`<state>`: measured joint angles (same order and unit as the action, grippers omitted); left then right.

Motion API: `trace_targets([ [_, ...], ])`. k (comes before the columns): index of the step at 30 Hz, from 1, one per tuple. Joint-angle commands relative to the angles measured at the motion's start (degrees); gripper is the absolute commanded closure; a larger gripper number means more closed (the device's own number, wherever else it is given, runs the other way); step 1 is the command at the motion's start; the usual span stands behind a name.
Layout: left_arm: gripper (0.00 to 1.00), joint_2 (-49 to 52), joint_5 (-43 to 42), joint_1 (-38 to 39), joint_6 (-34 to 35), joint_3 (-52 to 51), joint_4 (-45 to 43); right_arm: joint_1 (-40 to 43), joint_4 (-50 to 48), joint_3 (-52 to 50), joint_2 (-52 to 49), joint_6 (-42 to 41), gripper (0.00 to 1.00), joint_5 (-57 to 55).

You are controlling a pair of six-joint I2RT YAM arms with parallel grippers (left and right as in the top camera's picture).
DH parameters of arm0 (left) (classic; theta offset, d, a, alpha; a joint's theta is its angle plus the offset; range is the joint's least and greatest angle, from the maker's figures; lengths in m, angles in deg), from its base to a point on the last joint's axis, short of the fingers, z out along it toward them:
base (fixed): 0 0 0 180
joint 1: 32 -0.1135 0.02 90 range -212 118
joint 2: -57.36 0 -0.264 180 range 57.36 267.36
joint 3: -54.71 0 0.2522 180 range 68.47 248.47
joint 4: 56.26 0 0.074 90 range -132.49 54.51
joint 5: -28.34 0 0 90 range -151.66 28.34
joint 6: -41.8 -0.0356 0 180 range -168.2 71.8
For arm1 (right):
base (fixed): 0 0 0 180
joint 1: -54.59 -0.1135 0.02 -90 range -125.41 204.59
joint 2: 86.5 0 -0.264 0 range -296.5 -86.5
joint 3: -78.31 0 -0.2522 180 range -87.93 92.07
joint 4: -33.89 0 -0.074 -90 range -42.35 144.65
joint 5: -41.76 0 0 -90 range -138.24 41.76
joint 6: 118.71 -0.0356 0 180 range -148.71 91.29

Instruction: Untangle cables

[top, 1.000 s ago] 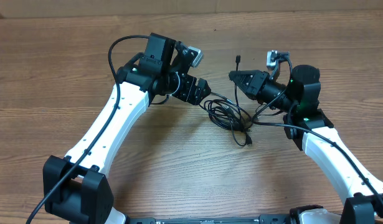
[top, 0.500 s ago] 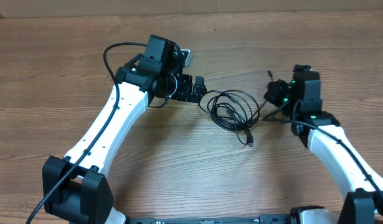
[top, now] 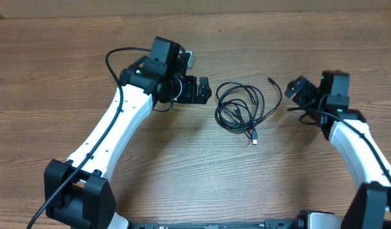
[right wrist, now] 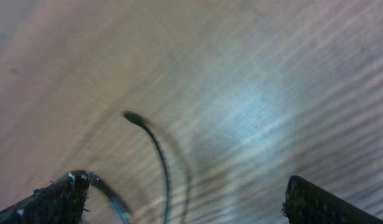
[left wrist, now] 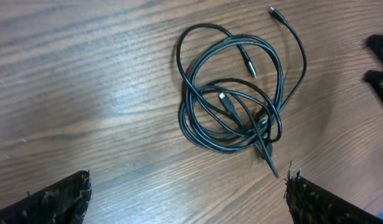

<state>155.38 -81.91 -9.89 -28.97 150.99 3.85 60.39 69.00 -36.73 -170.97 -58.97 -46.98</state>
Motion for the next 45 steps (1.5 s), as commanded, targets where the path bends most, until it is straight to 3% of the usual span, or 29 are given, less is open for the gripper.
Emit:
trace_targets([
  [1, 0.0, 0.92, 1.14, 2.38, 4.04, -2.21, 0.09, -0.02, 5.18, 6.8, 4.87, 0.11, 0.0, -0.15],
  [7, 0.12, 6.97, 3.34, 7.65, 7.02, -5.27, -4.66, -0.04, 9.53, 7.91, 7.74, 0.11, 0.0, -0.13],
  [12, 0.17, 13.92, 12.37, 10.95, 10.99, -5.27, -6.97, -0.04, 11.61, 7.91, 7.74, 0.09, 0.0, 0.13],
  [22, 0.13, 23.89, 13.84, 13.7, 13.7, -5.27, -16.7, -0.04, 12.26, 7.91, 7.74, 0.09, 0.0, 2.97],
  [23, 0.27, 25.31, 16.41, 13.84, 13.31, -5.27, -16.63, -0.04, 12.41, 7.91, 7.74, 0.11, 0.0, 2.97],
  [24, 0.49, 26.23, 19.74, 13.88, 10.99, -5.27, -15.96, -0.04, 12.5, 7.91, 7.74, 0.11, 0.0, 2.97],
  [29, 0.78, 26.34, 33.77, 13.79, 3.89, -5.09, -8.63, -0.04, 12.9, 7.91, 7.74, 0.11, 0.0, 2.97],
  [31, 0.91, 26.34, 45.53, 13.68, 1.97, -5.07, -4.66, -0.04, 12.9, 7.91, 7.74, 0.09, 0.0, 3.23],
  [33, 0.88, 26.34, 59.89, 13.07, 2.19, -4.63, -0.83, -0.07, 12.85, 7.91, 7.74, 0.09, 0.0, 4.0],
  [35, 0.78, 26.34, 67.65, 12.26, 2.19, -3.69, 1.81, -0.07, 12.9, 7.91, 7.74, 0.11, 0.0, 4.0],
  [36, 0.63, 26.34, 69.94, 11.65, 2.21, -2.93, 2.97, -0.07, 12.94, 7.91, 7.74, 0.11, 0.0, 4.0],
  [37, 0.62, 26.34, 70.05, 11.3, 2.23, -2.32, 3.54, -0.07, 12.94, 7.91, 7.74, 0.11, 0.0, 4.0],
  [40, 0.63, 26.32, 63.21, 10.67, 8.04, 0.79, 7.54, -0.07, 12.92, 7.91, 7.74, 0.11, 0.0, 3.98],
  [42, 0.59, 26.01, 52.81, 10.58, 13.25, 3.56, 10.49, -0.04, 12.85, 7.91, 7.63, 0.13, 0.0, 3.96],
  [45, 0.51, 25.05, 39.67, 10.12, 14.21, 5.77, 10.8, -0.04, 12.85, 7.91, 7.19, 0.2, 0.0, 3.93],
])
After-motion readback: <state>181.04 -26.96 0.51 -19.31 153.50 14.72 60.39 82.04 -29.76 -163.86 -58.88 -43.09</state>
